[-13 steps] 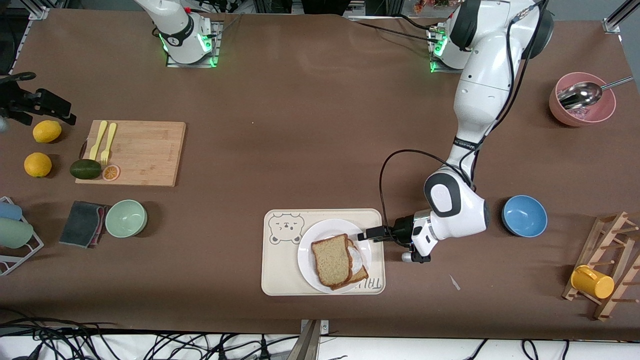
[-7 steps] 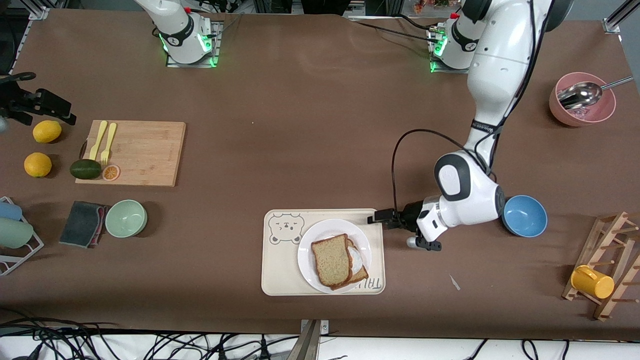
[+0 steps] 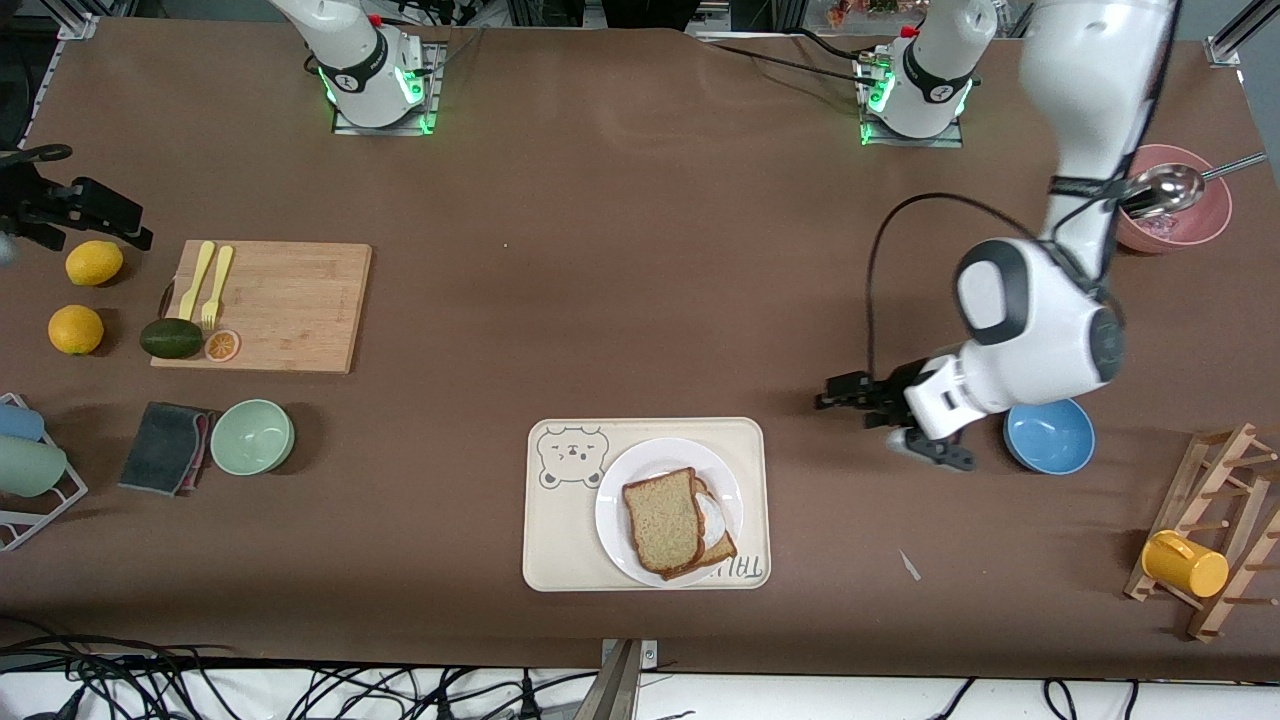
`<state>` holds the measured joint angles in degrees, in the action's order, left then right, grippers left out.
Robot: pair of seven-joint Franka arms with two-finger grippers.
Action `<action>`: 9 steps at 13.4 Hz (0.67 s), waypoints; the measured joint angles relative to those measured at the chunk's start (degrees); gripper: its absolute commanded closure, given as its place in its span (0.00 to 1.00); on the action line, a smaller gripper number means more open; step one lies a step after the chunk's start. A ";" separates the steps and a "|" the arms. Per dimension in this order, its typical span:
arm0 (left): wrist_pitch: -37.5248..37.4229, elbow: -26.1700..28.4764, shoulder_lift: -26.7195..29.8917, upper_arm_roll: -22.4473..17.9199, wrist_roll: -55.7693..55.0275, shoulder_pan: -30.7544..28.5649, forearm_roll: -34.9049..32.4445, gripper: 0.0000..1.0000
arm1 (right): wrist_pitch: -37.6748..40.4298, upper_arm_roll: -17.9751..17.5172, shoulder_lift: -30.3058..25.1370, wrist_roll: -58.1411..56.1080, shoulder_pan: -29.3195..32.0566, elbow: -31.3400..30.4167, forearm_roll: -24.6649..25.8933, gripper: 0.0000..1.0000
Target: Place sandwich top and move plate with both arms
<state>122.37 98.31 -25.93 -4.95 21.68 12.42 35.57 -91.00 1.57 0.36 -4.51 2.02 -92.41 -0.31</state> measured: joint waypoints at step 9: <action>-11.64 1.02 18.86 -0.15 -4.94 -14.39 -21.47 0.00 | 0.01 0.00 0.00 0.00 0.00 -0.02 0.00 0.00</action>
<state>110.73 99.33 -7.06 -5.10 16.74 -1.97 14.10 -90.99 1.57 0.36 -4.51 2.02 -92.43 -0.31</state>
